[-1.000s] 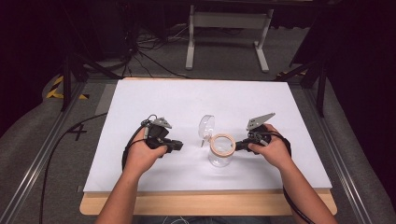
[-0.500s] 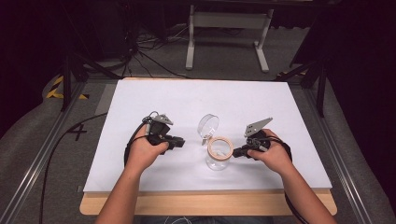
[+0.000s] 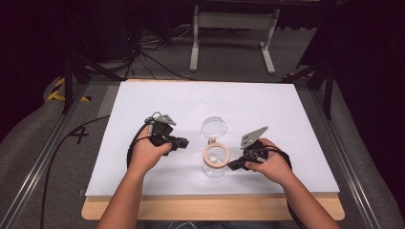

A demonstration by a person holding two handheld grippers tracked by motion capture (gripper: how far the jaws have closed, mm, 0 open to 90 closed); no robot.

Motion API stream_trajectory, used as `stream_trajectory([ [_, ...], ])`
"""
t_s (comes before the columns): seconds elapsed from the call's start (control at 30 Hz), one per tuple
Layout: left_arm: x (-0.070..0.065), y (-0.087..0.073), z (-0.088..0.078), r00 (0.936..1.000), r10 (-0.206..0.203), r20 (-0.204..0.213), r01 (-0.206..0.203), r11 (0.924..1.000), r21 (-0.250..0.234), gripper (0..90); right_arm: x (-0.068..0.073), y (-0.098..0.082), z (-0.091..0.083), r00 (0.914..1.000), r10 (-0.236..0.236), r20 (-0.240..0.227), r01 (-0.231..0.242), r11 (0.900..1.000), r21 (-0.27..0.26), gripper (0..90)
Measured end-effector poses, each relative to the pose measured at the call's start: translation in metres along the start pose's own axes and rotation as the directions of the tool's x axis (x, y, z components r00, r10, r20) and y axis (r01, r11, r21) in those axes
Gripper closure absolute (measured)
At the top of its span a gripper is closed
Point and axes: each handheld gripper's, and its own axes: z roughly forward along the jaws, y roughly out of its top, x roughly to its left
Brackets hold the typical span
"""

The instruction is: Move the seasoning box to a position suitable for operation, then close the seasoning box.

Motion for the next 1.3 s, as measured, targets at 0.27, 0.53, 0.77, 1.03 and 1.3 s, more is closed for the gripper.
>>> stream_trajectory([
  [0.27,0.003,-0.003,-0.003,0.9999,-0.014,-0.002,0.014,0.9998,-0.012,81.6,0.007,0.007,0.011,0.9993,-0.027,-0.027,0.027,1.0,-0.001,90.0],
  [0.53,0.004,-0.003,-0.003,0.9999,-0.011,-0.003,0.011,0.9999,-0.01,81.3,0.008,0.008,0.014,0.9993,-0.03,-0.022,0.03,1.0,-0.009,90.0],
  [0.77,0.005,-0.002,-0.005,0.9996,-0.028,0.0,0.028,0.9992,-0.028,82.6,0.011,0.01,0.002,0.9995,-0.031,-0.006,0.031,0.999,-0.034,90.0],
  [1.03,0.007,0.003,-0.006,0.998,-0.063,-0.007,0.062,0.991,-0.119,87.2,0.014,0.012,-0.015,0.9993,-0.01,0.036,0.013,0.996,-0.089,90.0],
  [1.3,0.004,0.018,-0.003,0.9995,-0.027,-0.015,0.024,0.9793,-0.201,86.3,0.023,0.015,-0.031,0.998,0.02,0.06,-0.009,0.983,-0.186,90.0],
])
